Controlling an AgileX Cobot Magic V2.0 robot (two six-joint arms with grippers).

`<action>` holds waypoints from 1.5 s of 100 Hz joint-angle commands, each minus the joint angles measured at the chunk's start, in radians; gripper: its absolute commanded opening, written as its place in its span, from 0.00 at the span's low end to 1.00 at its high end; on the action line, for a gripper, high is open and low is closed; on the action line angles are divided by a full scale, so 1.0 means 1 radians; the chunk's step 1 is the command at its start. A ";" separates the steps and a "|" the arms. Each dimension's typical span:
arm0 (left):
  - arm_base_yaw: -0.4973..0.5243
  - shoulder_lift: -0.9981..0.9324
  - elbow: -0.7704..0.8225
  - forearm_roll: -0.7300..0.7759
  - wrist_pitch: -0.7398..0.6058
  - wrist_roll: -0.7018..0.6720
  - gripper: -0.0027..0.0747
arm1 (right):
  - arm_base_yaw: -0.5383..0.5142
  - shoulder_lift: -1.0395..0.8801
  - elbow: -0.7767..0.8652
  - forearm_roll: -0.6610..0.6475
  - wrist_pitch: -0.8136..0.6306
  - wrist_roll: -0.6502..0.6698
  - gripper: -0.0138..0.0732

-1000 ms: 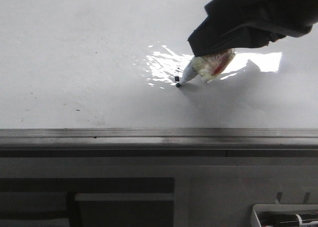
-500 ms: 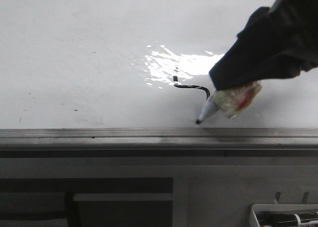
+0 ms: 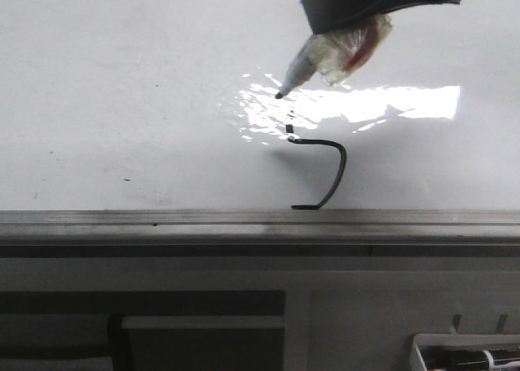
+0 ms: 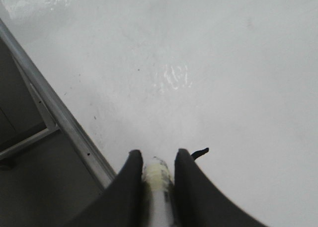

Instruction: Write number 5 on whiteboard

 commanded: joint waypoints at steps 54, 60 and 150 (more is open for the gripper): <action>0.001 0.007 -0.027 -0.012 -0.066 -0.006 0.01 | -0.059 0.096 -0.033 -0.005 -0.185 -0.010 0.09; 0.001 0.007 -0.027 -0.012 -0.066 -0.006 0.01 | -0.069 0.101 -0.033 -0.005 -0.181 -0.010 0.09; 0.001 0.007 -0.027 -0.012 -0.066 -0.006 0.01 | -0.276 0.036 -0.031 -0.005 -0.019 -0.010 0.09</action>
